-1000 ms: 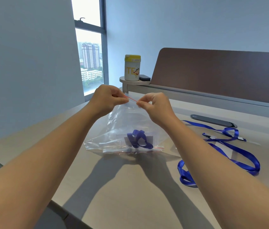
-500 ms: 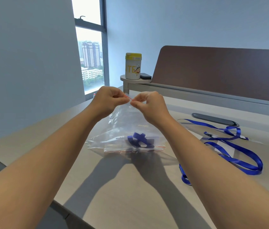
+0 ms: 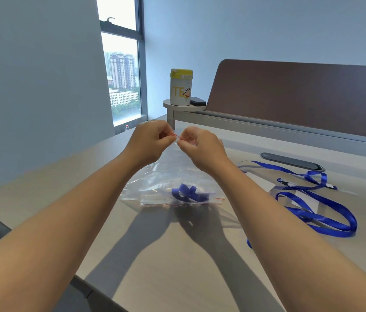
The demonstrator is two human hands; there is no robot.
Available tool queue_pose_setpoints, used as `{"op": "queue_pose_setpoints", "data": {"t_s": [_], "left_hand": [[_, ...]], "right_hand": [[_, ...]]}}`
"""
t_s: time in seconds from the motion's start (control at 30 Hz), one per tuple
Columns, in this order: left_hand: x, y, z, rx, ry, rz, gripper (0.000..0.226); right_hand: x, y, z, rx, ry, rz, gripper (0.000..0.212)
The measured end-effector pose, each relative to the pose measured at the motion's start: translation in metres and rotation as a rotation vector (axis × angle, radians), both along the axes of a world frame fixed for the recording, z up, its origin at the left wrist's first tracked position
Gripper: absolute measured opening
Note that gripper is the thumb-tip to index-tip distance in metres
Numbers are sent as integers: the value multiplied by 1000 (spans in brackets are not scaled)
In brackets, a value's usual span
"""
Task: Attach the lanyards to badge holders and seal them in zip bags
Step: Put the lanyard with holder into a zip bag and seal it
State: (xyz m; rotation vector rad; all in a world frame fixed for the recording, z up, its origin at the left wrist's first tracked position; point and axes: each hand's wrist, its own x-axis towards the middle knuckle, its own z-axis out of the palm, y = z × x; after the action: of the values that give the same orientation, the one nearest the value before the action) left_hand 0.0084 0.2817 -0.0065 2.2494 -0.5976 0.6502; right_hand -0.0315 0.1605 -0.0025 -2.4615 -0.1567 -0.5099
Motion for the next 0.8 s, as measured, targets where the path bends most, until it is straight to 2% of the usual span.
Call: {"op": "queue_pose_setpoints", "data": {"t_s": [0.3, 0.53, 0.8], "left_hand": [[8, 7, -2, -354, -7, 216, 22], [9, 13, -10, -449, 47, 373, 27], [1, 16, -13, -528, 124, 351, 25]], "right_hand": [[-3, -30, -1, -84, 49, -57, 23], [-13, -63, -19, -85, 97, -78, 23], [-28, -73, -26, 34, 114, -13, 21]]}}
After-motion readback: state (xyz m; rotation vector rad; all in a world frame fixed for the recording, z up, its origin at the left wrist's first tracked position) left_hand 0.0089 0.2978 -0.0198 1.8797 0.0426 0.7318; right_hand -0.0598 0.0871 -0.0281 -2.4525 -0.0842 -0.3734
